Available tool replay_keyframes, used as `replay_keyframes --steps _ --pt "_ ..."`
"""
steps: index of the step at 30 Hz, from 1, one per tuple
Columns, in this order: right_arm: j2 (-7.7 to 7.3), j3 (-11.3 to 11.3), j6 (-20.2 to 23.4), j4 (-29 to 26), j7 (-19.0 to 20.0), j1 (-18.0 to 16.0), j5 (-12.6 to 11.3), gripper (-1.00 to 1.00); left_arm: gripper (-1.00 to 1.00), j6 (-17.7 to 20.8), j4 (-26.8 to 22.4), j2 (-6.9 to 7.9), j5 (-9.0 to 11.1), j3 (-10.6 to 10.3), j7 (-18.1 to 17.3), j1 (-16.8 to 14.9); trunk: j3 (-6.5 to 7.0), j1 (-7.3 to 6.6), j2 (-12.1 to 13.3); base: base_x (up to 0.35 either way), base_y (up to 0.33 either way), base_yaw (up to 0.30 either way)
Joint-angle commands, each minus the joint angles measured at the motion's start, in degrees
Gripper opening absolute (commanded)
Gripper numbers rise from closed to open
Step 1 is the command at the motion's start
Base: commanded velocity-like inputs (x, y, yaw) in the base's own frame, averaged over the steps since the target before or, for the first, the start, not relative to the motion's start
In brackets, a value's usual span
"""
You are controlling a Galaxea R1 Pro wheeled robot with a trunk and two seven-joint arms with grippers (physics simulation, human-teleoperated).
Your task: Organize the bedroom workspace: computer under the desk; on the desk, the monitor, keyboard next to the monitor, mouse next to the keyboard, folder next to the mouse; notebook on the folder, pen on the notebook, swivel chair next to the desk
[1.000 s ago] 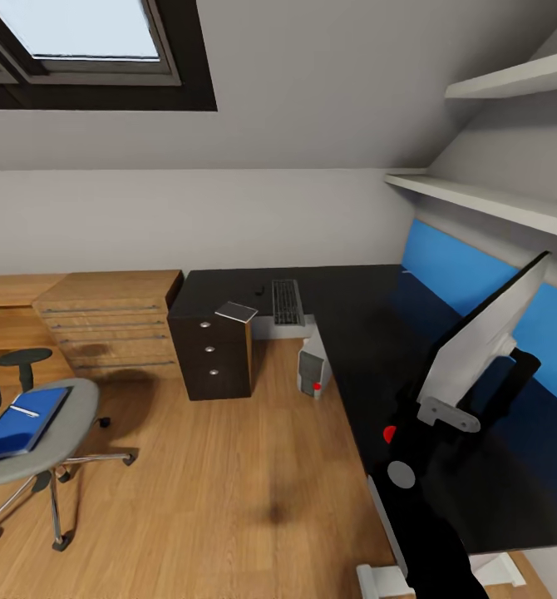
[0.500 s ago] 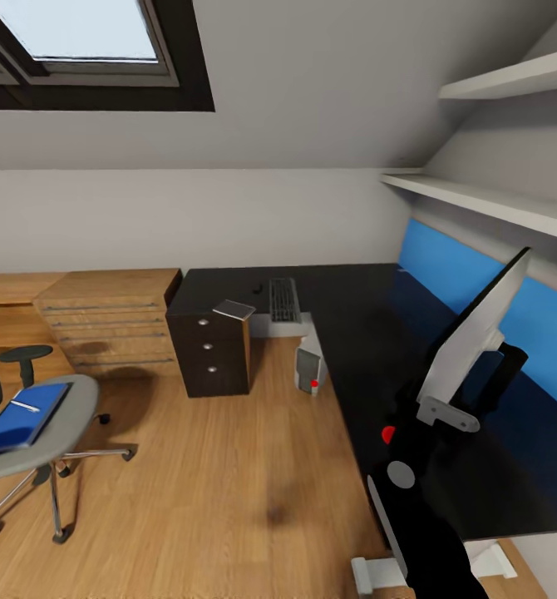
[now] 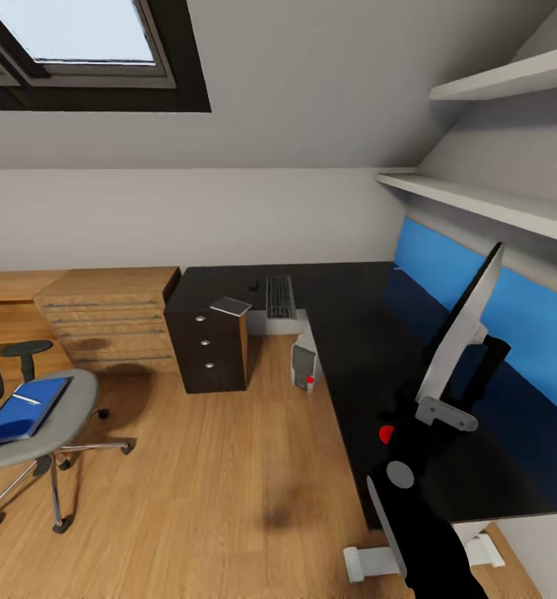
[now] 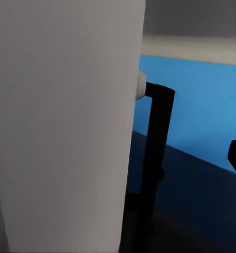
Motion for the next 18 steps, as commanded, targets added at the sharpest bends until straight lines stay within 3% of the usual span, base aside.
replay_keyframes --steps 1,18 --pt "0.01 0.02 -0.18 0.04 -0.22 -0.05 0.09 1.0 1.0 -0.14 -0.01 -0.01 -0.41 0.5 -0.09 -0.02 -0.08 0.0 -0.07 -0.177 -0.176 0.0" --pt "0.01 0.09 -0.18 0.04 -0.2 -0.05 0.09 1.0 1.0 -0.14 0.0 -0.01 -0.41 0.51 -0.06 -0.02 -0.08 0.0 -0.07 -0.141 -0.151 0.0"
